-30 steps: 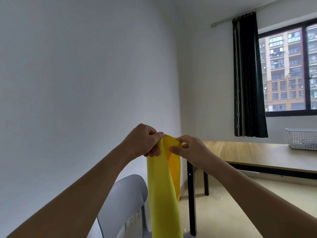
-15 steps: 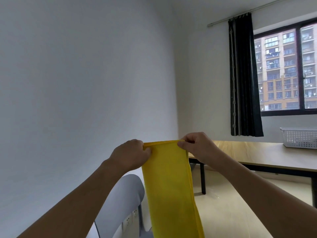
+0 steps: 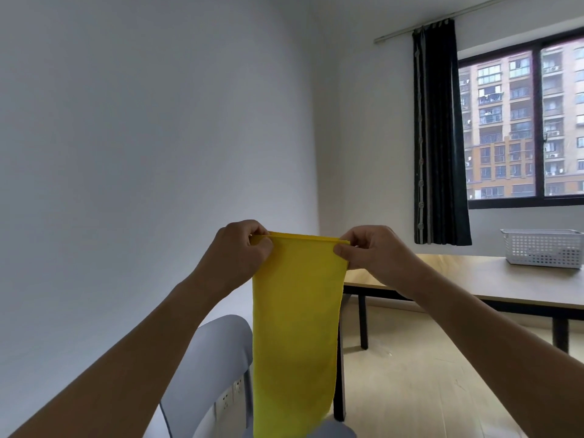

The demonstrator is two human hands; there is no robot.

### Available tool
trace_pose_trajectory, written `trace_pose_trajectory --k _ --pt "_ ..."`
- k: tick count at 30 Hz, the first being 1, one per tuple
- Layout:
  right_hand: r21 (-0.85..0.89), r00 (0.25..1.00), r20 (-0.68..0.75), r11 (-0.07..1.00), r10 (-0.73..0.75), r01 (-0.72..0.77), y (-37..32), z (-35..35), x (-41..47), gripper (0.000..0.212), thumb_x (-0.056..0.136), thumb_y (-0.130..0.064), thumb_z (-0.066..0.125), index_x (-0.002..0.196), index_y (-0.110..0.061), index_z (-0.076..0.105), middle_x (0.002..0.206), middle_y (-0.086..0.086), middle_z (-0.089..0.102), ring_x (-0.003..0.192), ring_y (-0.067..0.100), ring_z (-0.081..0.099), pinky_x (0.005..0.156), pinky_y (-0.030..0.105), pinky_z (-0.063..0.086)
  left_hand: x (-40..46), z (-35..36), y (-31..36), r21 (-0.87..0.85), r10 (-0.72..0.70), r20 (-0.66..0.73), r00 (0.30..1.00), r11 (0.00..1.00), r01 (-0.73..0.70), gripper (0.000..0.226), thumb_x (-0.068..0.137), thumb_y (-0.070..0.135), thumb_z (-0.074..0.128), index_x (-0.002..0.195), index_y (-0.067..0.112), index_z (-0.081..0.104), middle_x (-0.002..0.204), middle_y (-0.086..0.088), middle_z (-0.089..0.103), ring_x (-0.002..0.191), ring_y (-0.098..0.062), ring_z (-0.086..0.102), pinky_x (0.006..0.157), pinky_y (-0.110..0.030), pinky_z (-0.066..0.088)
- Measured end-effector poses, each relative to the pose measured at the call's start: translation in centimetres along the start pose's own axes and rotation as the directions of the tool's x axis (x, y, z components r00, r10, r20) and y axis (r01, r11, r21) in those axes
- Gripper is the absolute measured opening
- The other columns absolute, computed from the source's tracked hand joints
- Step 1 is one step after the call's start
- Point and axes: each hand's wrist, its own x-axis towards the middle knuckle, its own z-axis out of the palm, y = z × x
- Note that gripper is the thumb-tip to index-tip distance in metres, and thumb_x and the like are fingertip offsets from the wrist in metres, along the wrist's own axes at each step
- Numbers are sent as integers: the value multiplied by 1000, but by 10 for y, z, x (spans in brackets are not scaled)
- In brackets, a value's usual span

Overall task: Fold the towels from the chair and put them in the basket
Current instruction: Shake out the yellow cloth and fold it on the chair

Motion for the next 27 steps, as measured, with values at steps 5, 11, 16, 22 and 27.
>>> trace_pose_trajectory --k 5,11,16,22,27 --pt "98 999 42 995 23 -27 11 -1 0 19 89 -2 62 103 -14 62 77 12 71 75 23 70 73 33 60 0 8 -16 4 3 16 1000 1000 -3 5 88 17 64 83 19 66 77 8 63 70 -8 57 60 -18 41" --pt "-231 995 79 972 68 -48 47 15 7 15 89 -10 65 89 -24 69 80 2 72 72 15 71 73 28 60 0 42 -49 104 46 90 995 993 -55 14 92 12 58 103 18 63 89 6 60 83 -10 56 67 -13 39" --pt "-403 990 64 911 124 -88 88 37 20 3 89 -20 66 90 -19 68 78 -2 71 69 7 68 76 32 59 4 81 -92 298 59 199 978 947 -118 25 98 15 44 105 14 68 102 -2 67 89 -16 60 74 -24 43" --pt "-368 996 -34 926 77 -84 98 48 34 6 90 -26 64 86 -22 65 74 -5 66 70 10 62 68 29 51 2 88 -107 354 112 98 989 925 -140 21 101 20 37 96 15 57 86 4 59 75 -15 55 60 -25 37" --pt "-288 991 11 950 133 -124 102 52 13 9 90 -26 65 82 -22 65 75 -6 65 72 10 60 66 25 45 -21 83 -104 83 -38 173 984 996 24 19 101 19 37 90 16 52 74 4 54 65 -9 47 57 -25 36"
